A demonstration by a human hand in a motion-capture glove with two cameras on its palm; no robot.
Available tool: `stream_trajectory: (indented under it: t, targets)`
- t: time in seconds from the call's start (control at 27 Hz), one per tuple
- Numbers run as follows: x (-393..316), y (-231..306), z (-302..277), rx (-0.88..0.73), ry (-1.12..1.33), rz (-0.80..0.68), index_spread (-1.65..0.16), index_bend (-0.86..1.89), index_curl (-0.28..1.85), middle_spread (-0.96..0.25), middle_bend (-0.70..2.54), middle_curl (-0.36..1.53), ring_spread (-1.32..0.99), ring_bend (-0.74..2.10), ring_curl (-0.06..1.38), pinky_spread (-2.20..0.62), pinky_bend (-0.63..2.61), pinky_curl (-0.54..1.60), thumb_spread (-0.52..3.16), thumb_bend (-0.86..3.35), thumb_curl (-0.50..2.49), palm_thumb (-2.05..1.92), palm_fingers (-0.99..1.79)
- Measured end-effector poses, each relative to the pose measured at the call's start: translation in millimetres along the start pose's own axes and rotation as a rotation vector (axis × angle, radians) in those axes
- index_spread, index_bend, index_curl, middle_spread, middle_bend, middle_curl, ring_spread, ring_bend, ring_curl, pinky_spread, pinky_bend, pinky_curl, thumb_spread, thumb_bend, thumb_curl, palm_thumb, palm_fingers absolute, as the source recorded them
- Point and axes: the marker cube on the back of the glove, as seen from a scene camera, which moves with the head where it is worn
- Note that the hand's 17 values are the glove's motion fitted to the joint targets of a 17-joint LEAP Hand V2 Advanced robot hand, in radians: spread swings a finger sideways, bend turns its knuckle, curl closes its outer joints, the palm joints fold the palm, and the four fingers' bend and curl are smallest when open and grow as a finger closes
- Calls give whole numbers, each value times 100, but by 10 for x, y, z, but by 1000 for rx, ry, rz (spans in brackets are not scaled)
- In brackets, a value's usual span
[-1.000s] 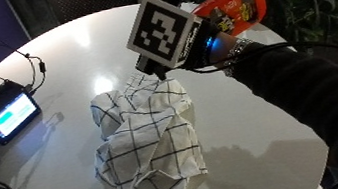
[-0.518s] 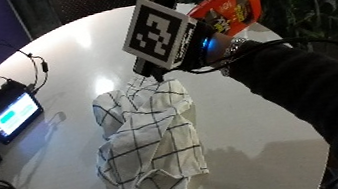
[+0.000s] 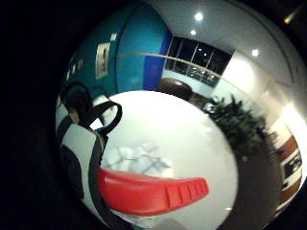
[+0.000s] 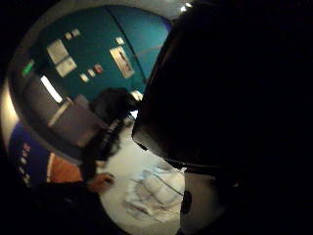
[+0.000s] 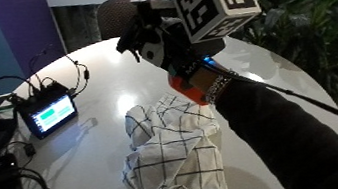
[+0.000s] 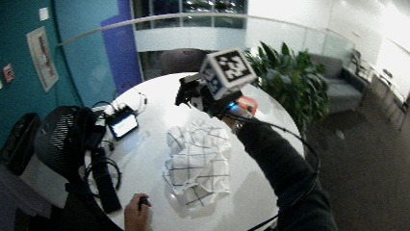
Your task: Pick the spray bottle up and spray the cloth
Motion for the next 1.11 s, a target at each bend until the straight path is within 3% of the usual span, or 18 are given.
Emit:
stream_trajectory:
  t: [0.15,0.33,0.7,1.11]
  targets:
    - [-179,23,-12,34,-349,163,-27,29,54,-22,54,51,-22,67,46,-29,59,46,49,-3,75,90,139]
    - [-487,59,78,70,-602,222,-28,28,54,-22,53,51,-22,67,46,-29,60,46,50,-3,75,90,138]
    - [-579,408,328,246,-766,297,-27,26,54,-21,52,50,-20,68,47,-28,61,47,54,-3,75,91,138]
    - [-781,722,689,201,-817,414,-27,25,54,-20,52,50,-18,68,47,-28,61,47,57,-3,74,91,137]
